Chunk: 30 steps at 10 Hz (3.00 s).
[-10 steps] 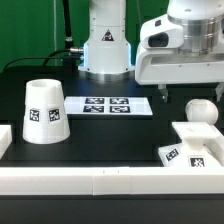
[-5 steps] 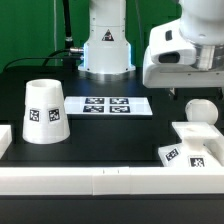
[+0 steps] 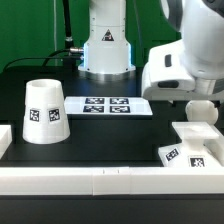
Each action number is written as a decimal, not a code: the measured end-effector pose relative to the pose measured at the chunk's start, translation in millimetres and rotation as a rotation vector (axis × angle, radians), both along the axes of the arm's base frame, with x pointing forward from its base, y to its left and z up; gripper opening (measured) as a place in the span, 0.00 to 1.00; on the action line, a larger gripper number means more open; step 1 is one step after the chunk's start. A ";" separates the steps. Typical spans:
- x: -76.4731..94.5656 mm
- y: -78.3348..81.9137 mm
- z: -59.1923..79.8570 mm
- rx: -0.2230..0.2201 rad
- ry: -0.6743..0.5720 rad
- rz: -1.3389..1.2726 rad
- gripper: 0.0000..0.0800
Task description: Assemble lamp
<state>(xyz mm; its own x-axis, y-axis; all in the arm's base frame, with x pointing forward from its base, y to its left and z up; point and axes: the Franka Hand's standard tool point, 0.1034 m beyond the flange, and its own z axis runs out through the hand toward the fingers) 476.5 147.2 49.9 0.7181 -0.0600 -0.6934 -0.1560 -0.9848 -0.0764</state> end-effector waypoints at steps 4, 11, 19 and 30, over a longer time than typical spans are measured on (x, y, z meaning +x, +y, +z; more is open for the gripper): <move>-2.1 14.7 2.4 0.012 0.000 0.015 0.87; -11.3 13.5 -17.7 0.003 0.020 0.017 0.87; -23.0 10.6 -42.1 -0.001 0.039 0.012 0.72; 34.2 -14.3 54.2 0.095 -0.007 0.047 0.72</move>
Offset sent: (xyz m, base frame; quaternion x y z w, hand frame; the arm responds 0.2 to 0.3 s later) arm 0.0000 0.0000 0.0000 0.0000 0.0000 0.0000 1.0000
